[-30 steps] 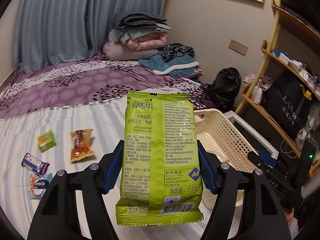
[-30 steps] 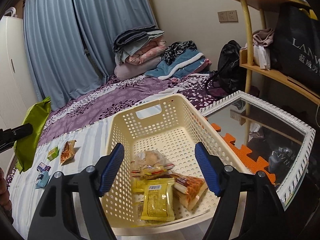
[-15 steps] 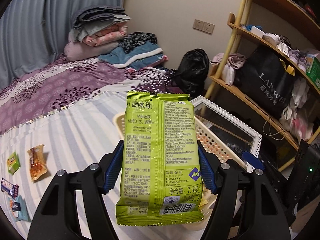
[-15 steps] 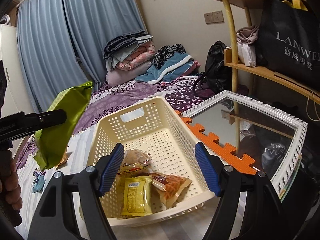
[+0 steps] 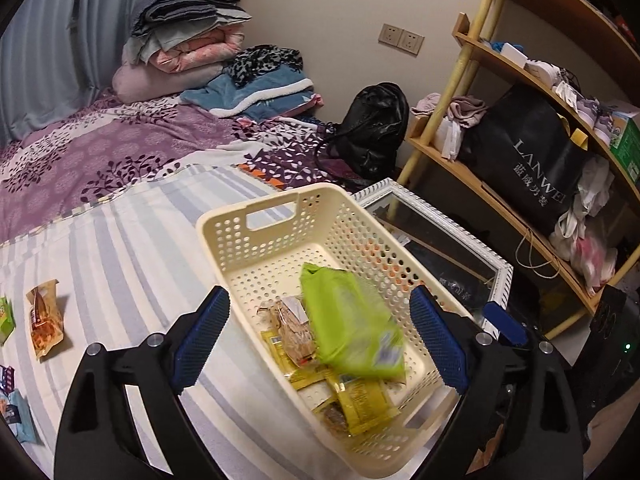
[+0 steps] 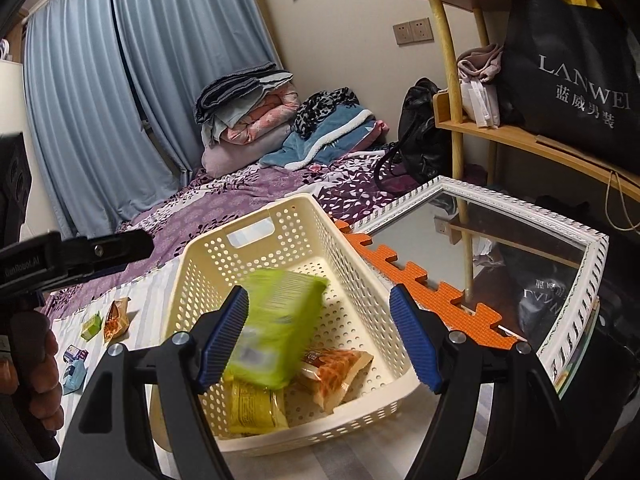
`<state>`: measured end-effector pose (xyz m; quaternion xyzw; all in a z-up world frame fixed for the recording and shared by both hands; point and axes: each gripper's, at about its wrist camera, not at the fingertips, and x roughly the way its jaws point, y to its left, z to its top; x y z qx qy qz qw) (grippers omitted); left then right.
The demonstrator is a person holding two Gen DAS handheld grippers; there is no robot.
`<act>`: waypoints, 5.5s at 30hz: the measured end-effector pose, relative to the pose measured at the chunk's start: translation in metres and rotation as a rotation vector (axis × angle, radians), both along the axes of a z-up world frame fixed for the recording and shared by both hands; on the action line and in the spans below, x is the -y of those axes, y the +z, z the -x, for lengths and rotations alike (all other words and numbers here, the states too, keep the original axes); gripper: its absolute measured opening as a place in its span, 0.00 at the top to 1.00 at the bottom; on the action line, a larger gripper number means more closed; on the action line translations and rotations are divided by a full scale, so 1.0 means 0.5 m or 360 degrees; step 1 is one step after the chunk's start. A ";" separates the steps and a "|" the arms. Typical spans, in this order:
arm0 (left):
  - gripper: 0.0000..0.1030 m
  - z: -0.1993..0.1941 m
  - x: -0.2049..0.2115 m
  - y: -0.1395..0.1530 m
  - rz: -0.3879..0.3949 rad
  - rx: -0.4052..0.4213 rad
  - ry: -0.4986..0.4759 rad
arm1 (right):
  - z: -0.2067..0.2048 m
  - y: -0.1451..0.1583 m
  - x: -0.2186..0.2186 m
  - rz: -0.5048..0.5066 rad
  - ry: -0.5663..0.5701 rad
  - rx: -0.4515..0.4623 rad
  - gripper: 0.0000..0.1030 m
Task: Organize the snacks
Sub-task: 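Open both tools to drop the green bag and cookie bag into the basket, then move both open tools back over the remaining snacks on the bed, then grasp the blue coconut waffle packet with the left tool while the right tool grasps the brown waffle bag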
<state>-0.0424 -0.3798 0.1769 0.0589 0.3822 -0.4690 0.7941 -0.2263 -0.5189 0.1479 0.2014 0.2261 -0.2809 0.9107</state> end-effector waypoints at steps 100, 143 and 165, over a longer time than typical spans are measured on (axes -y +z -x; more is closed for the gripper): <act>0.04 -0.248 -0.750 -0.219 -0.0228 -0.0247 0.1381 | -0.312 -0.005 -0.392 0.0008 0.0851 -0.0190 0.13; 0.03 -0.316 -0.668 -0.347 -0.0485 -0.0108 0.0912 | -0.394 -0.088 -0.443 -0.0026 0.0942 -0.0389 0.13; 0.13 -0.250 -0.771 -0.240 -0.0291 -0.0010 0.1097 | -0.694 -0.203 -0.522 -0.0036 0.1063 -0.0593 0.13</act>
